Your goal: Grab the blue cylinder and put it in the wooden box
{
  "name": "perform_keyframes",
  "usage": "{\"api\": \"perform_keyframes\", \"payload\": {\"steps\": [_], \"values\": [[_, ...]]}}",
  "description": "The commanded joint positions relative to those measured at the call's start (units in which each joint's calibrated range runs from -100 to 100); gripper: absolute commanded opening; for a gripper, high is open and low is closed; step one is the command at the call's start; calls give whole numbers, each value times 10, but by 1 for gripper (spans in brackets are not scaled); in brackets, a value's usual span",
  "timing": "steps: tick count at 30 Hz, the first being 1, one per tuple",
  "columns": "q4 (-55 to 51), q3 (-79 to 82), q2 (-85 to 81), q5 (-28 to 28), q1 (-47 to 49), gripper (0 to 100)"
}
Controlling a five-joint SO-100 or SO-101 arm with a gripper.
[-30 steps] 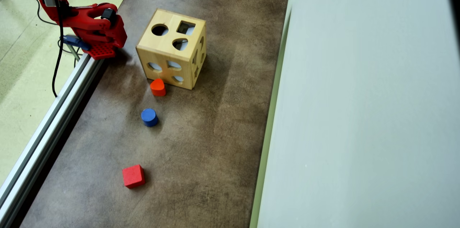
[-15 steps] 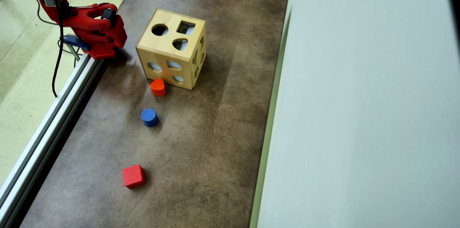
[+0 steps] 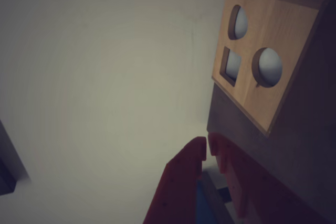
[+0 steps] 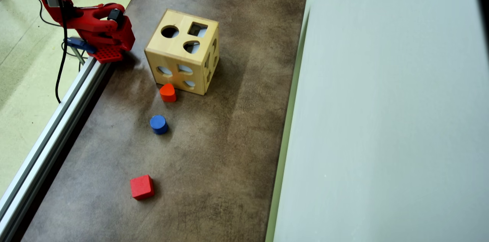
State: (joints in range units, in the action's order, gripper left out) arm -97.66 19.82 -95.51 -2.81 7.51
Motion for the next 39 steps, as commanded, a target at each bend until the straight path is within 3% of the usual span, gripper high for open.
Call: {"api": "perform_keyframes", "payload": {"steps": [1, 13, 18, 26, 32, 39], "values": [[1, 0, 0, 0, -4, 2], [4, -16, 26, -15, -3, 5], [3, -77, 142, -26, -5, 11], [-2, -247, 359, -26, -7, 12], [2, -265, 461, -33, -133, 12], [2, -255, 574, -102, -292, 12]]}}
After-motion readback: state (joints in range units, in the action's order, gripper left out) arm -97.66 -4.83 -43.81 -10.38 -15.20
